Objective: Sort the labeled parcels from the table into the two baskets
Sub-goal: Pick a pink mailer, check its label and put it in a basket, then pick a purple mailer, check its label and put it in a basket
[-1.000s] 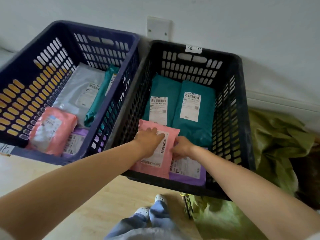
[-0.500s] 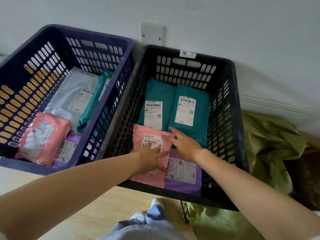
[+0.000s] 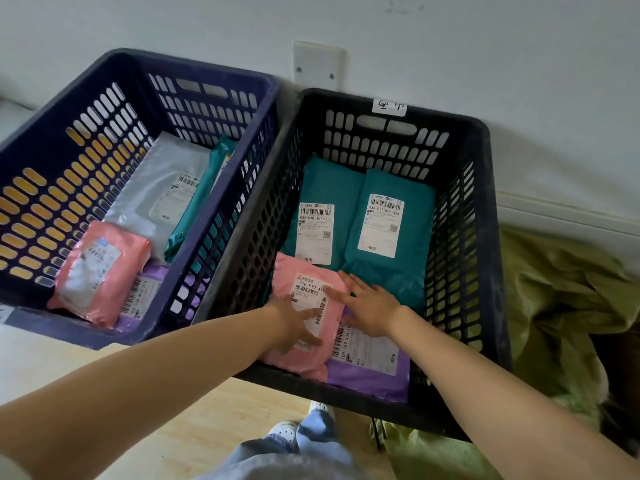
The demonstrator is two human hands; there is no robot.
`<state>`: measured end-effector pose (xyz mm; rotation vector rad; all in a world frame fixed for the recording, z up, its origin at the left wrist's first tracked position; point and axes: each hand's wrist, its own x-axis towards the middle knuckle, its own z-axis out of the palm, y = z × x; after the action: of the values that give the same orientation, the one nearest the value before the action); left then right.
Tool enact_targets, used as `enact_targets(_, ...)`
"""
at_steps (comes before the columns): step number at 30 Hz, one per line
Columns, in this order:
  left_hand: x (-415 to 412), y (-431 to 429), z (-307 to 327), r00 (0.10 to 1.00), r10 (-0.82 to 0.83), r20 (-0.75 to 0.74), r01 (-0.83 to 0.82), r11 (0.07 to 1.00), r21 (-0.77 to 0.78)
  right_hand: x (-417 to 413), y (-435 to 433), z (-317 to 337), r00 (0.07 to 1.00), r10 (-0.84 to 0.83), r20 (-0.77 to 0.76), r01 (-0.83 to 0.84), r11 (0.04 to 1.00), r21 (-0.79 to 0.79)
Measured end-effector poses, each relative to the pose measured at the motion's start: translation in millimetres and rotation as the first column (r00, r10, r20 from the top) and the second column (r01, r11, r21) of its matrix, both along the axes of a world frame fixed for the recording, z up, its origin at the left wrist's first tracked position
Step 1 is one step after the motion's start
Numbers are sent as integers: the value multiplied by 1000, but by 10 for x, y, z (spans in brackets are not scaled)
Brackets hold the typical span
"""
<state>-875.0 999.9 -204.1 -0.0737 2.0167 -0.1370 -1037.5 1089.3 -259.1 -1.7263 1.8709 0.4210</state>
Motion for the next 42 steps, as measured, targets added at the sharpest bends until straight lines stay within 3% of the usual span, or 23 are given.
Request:
enact_targets(4, -25, -18, 34, 997, 68, 26, -68, 998, -1, 55, -7, -19, 999, -32, 38, 33, 999, -24)
enact_targets(12, -3, -82, 27, 962, 243, -122, -238, 970, 56, 123, -36, 23, 963, -166, 213, 219, 942, -254)
enact_targets(16, -55, -137, 109, 922, 190, -337, -217, 975, -45, 78, -162, 204, 891, -308, 334, 404, 872, -276)
enact_targets(19, -155, -205, 278, 797, 140, -588, -294, 940, -174, -7, -307, 425, 877, -362, 317, 459, 827, -324)
enact_targets(22, -213, -321, 565, 559, 279, -781, -488, 872, -37, -81, -443, 717, 875, -382, 299, 480, 767, -426)
enact_targets(24, -179, -442, 794, 403, 326, -855, -538, 840, 67, -69, -556, 923, 879, -372, 297, 475, 730, -492)
enact_targets(26, -61, -592, 1012, 303, 330, -894, -552, 825, 118, 13, -702, 1120, 884, -350, 308, 466, 696, -546)
enact_targets(35, 1101, -1354, 1613, 5, 251, -968, -576, 792, 202, 1053, -1678, 1732, 926, -223, 303, 376, 534, -757)
enact_targets(42, 2558, -1984, 1670, -134, 258, -957, -697, 662, 276, 2353, -2512, 1756, 926, -60, 372, 342, 548, -764)
